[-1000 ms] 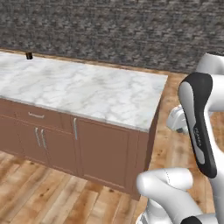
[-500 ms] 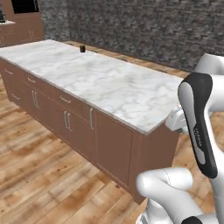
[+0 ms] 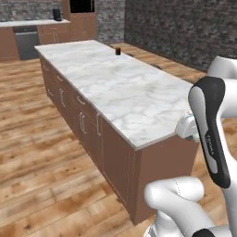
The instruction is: Pick up the marshmallow and place it in the cup of hot chocolate on the dining counter.
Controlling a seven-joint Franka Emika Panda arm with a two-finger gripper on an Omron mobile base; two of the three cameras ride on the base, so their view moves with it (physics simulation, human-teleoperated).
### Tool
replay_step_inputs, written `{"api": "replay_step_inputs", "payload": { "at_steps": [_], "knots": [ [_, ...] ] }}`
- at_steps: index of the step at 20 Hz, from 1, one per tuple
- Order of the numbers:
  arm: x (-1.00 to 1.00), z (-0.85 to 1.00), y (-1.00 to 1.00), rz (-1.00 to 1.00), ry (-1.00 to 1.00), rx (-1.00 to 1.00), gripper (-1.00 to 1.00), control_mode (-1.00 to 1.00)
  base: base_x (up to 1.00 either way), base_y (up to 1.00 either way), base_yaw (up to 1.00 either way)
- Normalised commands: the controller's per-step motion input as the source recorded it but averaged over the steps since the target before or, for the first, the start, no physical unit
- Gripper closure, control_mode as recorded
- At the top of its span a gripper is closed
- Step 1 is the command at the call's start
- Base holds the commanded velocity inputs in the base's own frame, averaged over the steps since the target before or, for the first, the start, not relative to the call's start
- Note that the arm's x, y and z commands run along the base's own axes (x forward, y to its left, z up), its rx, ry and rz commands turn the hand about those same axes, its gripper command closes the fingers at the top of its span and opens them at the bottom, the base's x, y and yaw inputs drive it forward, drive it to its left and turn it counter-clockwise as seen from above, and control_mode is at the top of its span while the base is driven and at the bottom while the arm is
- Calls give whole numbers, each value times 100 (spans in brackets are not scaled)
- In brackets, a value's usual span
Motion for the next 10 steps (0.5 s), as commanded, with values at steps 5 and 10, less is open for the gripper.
{"api": "replay_step_inputs", "payload": {
  "at_steps": [5,10],
  "knots": [
    [0,0,0,0,0,0,100,100,0,-100,44],
    [0,0,0,0,0,0,100,100,0,-100,40]
  ]
}}
